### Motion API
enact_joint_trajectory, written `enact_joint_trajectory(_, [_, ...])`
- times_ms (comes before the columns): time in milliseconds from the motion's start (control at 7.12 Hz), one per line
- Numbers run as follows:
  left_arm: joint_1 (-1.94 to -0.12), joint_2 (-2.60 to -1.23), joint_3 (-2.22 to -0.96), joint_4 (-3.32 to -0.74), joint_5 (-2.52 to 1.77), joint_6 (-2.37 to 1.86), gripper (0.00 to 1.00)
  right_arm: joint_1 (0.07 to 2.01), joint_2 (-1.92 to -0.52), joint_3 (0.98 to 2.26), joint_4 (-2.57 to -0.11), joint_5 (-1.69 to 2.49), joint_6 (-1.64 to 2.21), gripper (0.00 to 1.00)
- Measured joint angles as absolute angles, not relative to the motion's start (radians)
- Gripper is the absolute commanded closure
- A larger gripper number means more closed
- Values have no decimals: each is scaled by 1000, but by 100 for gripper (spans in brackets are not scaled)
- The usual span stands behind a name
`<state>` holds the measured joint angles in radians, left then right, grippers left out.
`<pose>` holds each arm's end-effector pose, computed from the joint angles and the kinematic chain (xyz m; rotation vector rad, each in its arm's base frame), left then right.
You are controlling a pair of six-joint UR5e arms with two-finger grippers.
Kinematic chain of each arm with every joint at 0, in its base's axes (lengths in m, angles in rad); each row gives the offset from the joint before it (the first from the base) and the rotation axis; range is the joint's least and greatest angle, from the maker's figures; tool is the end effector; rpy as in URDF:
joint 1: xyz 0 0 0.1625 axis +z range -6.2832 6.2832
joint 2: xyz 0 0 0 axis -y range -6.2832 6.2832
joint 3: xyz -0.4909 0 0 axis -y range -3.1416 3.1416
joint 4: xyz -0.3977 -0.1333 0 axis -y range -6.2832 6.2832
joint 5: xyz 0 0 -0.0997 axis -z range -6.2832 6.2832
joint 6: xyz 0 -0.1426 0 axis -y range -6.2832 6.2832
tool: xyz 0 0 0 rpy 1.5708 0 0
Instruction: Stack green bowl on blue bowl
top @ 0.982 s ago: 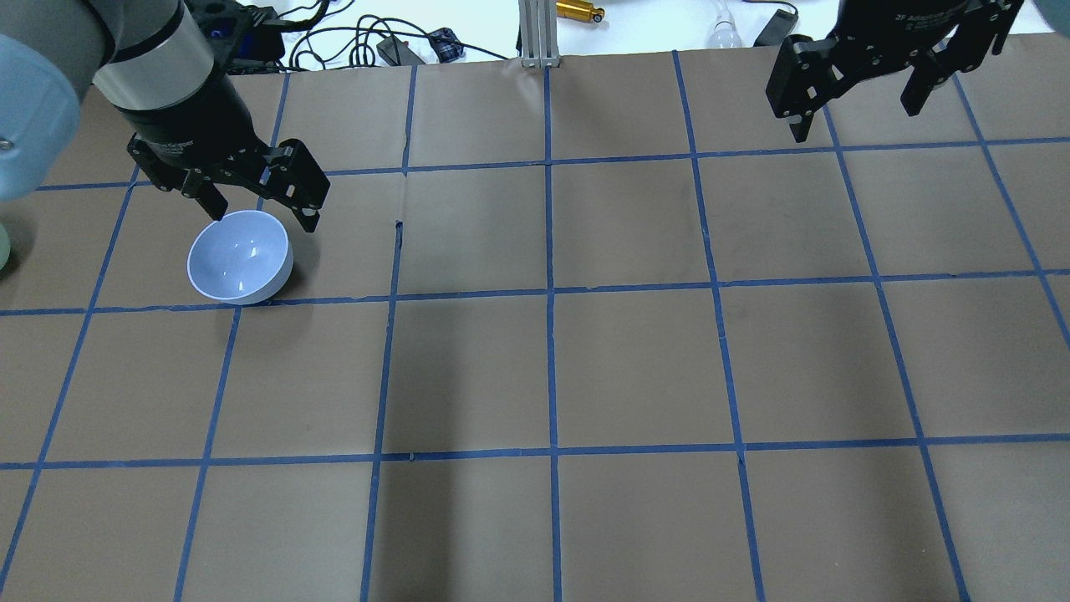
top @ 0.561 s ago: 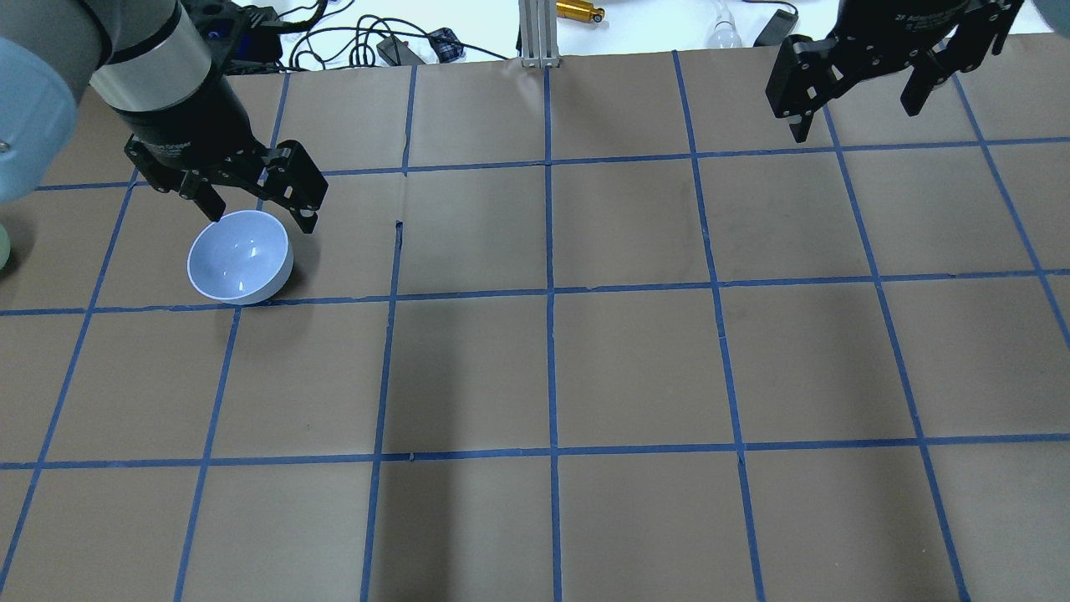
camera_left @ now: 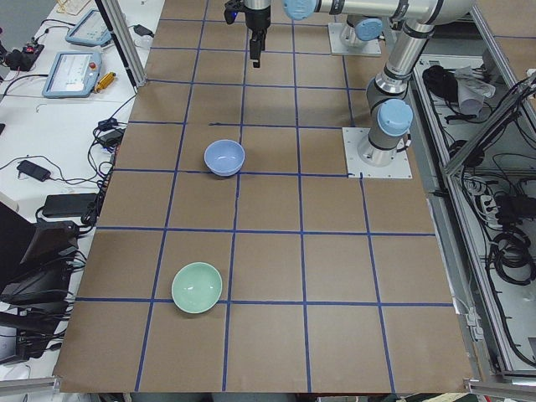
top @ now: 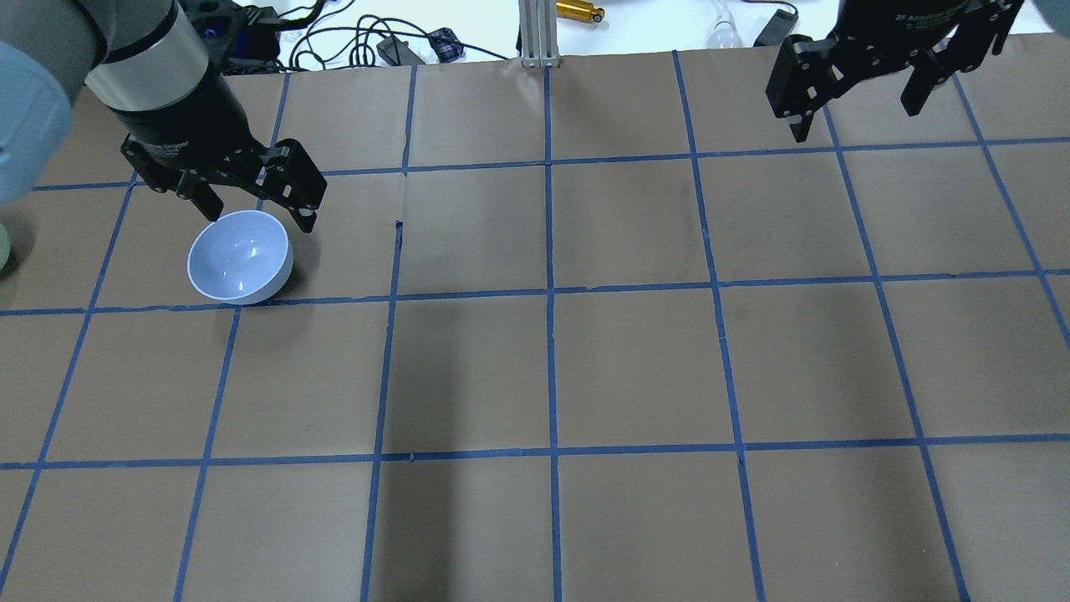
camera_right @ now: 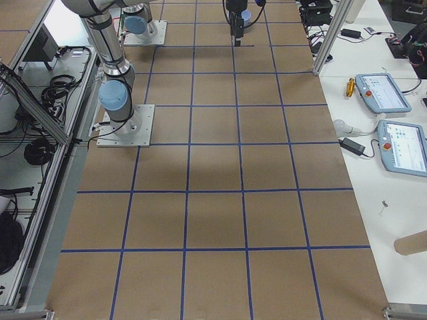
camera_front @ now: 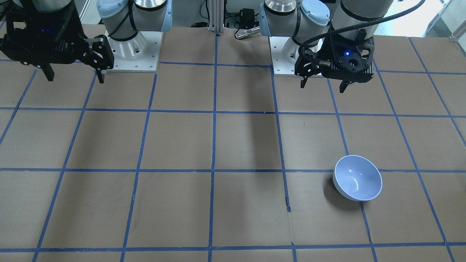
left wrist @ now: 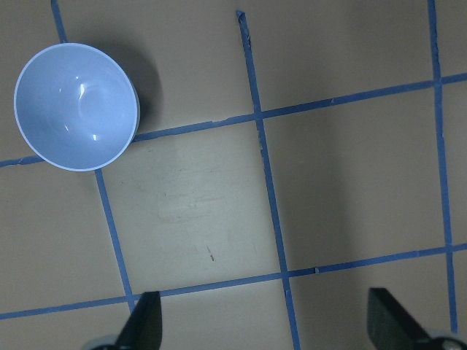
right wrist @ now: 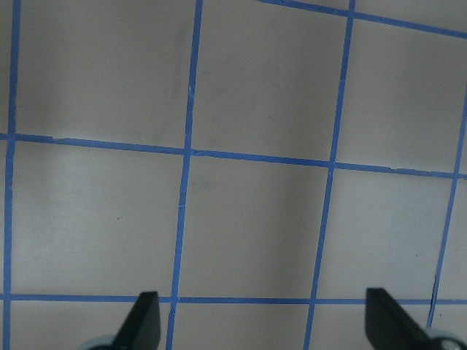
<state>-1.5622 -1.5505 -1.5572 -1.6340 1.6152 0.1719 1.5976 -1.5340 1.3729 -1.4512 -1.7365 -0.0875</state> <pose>-0.1228 -0.4841 0.5215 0.2538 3.0892 0.0514 0.1236 -0.5129 0.5805 0.1648 -2.9697 0.0542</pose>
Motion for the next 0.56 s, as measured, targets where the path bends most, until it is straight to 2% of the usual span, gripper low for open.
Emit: enact_joint_trajectory(561, [-1557, -1558, -1562, -1626, 1607, 213, 0, 1598, -1534, 1373, -1451, -1736, -87, 0])
